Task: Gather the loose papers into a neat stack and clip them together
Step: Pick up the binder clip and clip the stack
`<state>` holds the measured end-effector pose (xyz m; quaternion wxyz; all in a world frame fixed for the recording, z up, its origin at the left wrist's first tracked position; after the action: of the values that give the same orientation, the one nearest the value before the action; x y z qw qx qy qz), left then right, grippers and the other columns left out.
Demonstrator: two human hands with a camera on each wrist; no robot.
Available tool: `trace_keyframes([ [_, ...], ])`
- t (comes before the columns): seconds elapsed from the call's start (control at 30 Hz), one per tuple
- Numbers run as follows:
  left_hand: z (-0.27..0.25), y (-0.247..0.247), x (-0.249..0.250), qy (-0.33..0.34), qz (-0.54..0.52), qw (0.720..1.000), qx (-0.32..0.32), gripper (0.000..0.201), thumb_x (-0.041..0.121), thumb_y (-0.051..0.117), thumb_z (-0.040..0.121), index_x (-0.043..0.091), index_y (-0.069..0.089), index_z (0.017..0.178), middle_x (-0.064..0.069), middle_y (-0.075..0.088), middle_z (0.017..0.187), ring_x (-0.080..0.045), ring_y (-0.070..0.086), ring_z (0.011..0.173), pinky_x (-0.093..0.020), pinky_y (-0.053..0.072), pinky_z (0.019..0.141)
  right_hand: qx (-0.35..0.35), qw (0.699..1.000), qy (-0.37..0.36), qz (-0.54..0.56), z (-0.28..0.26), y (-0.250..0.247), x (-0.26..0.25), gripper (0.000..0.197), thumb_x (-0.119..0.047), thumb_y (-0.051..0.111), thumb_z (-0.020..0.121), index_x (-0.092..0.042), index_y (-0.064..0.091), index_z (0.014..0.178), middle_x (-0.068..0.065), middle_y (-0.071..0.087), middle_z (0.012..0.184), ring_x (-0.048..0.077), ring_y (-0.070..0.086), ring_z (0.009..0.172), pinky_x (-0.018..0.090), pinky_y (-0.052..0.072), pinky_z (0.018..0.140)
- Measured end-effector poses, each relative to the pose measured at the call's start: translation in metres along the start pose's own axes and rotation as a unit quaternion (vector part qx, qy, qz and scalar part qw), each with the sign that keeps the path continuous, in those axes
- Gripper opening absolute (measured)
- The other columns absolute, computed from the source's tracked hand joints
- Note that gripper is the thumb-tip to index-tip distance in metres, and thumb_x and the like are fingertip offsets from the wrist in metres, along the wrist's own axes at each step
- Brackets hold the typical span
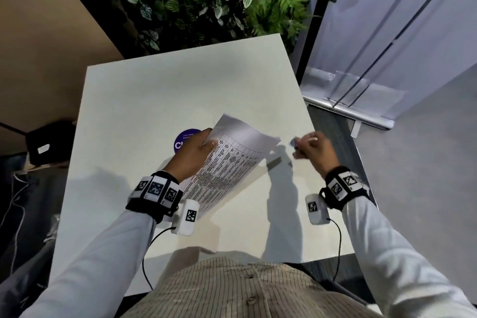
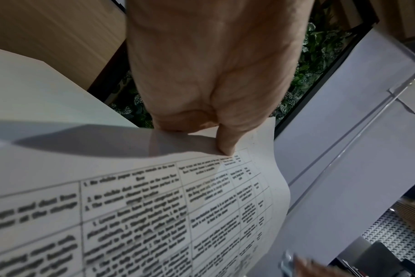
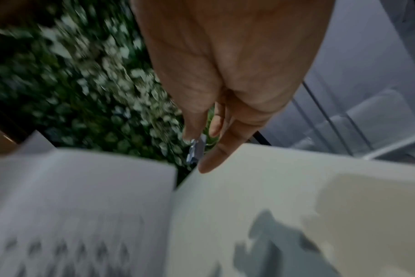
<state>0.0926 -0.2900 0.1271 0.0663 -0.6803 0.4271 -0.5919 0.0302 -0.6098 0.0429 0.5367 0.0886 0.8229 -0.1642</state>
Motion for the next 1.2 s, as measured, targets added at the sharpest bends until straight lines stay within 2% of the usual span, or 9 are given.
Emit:
trace_keyframes([
  [0.07,0.003,0.000,0.000,-0.008,0.006,1.000,-0.002,0.033,0.027,0.045,0.106,0.015,0.058,0.134,0.003,0.067,0.121,-0.015,0.062,0.114,-0.026,0.046,0.089,-0.006,0.997,-0.060,0.046,0.004,0.001,-0.045,0.015,-0.010,0.077,0.088,-0.008,0.063,0.091,0.008,0.075,0.077,0.013,0.071,0.055,0.028,0.062,0.065],
  [0.17,0.004,0.002,-0.001,-0.017,0.020,1.000,-0.011,0.032,0.033,0.046,0.105,0.018,0.060,0.130,0.001,0.069,0.118,-0.019,0.065,0.112,-0.035,0.050,0.094,-0.070,0.986,-0.145,0.044,0.000,0.017,-0.093,0.005,-0.006,0.076,0.088,-0.007,0.071,0.088,0.002,0.079,0.079,0.017,0.070,0.061,0.027,0.061,0.066],
  [0.37,0.002,0.003,0.003,-0.050,0.028,0.997,-0.049,0.044,0.037,0.048,0.103,0.018,0.053,0.142,-0.001,0.064,0.136,-0.018,0.059,0.125,-0.036,0.045,0.106,-0.171,0.921,-0.268,-0.225,-0.021,0.055,-0.130,0.013,-0.023,0.068,0.096,-0.011,0.070,0.092,-0.007,0.073,0.071,0.015,0.070,0.062,0.028,0.056,0.061],
  [0.47,-0.001,-0.004,0.004,-0.047,0.023,0.997,-0.059,0.029,0.034,0.048,0.104,0.023,0.060,0.128,0.008,0.069,0.121,-0.004,0.063,0.110,-0.020,0.046,0.091,-0.200,0.900,-0.275,-0.274,-0.023,0.059,-0.129,0.016,-0.027,0.065,0.098,-0.012,0.068,0.092,-0.015,0.070,0.067,0.013,0.068,0.063,0.020,0.051,0.055],
  [0.6,-0.003,-0.009,0.005,-0.049,0.027,0.996,-0.070,0.013,0.032,0.048,0.104,0.041,0.058,0.103,0.026,0.066,0.098,0.024,0.057,0.087,-0.010,0.039,0.075,-0.228,0.872,-0.298,-0.314,-0.023,0.061,-0.129,0.022,-0.033,0.064,0.098,-0.013,0.069,0.093,-0.002,0.071,0.071,0.014,0.068,0.064,0.021,0.051,0.056],
  [0.77,-0.003,-0.008,0.007,-0.038,0.025,0.994,-0.100,0.018,0.030,0.049,0.104,0.034,0.060,0.118,0.027,0.065,0.106,0.024,0.056,0.094,-0.005,0.040,0.077,-0.248,0.853,-0.293,-0.353,-0.020,0.063,-0.126,0.024,-0.034,0.065,0.098,-0.012,0.067,0.090,-0.028,0.065,0.065,0.008,0.065,0.064,0.010,0.043,0.051],
  [0.9,-0.002,-0.005,0.006,-0.031,0.018,0.993,-0.110,0.025,0.030,0.049,0.104,0.029,0.061,0.126,0.020,0.068,0.112,0.013,0.060,0.103,-0.014,0.043,0.082,-0.291,0.825,-0.291,-0.388,-0.021,0.069,-0.118,0.023,-0.034,0.063,0.099,-0.013,0.067,0.090,-0.009,0.063,0.061,0.008,0.062,0.056,0.023,0.048,0.055],
  [1.07,0.001,-0.001,-0.001,-0.053,0.074,0.987,-0.134,0.038,0.041,0.049,0.102,0.029,0.054,0.137,0.005,0.061,0.137,-0.015,0.056,0.127,-0.040,0.043,0.110,-0.336,0.802,-0.284,-0.405,-0.024,0.074,-0.114,0.028,-0.035,0.064,0.099,-0.010,0.065,0.089,-0.007,0.062,0.062,0.012,0.063,0.059,0.023,0.046,0.057],
  [1.2,-0.002,0.001,0.008,-0.041,0.090,0.983,-0.153,0.031,0.037,0.048,0.103,0.026,0.056,0.131,0.009,0.061,0.129,-0.013,0.056,0.121,-0.035,0.043,0.106,-0.379,0.781,-0.257,-0.423,-0.025,0.081,-0.111,0.033,-0.038,0.066,0.097,-0.006,0.062,0.087,-0.003,0.063,0.063,0.011,0.063,0.056,0.024,0.046,0.056],
])
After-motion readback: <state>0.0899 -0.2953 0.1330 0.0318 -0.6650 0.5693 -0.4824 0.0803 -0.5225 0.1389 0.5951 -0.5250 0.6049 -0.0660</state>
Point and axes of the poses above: each hand's wrist, its own z-axis towards the middle knuckle, its own y-axis out of the palm, x = y × z, the point moved 4 cm from there along z, towards the middle knuckle
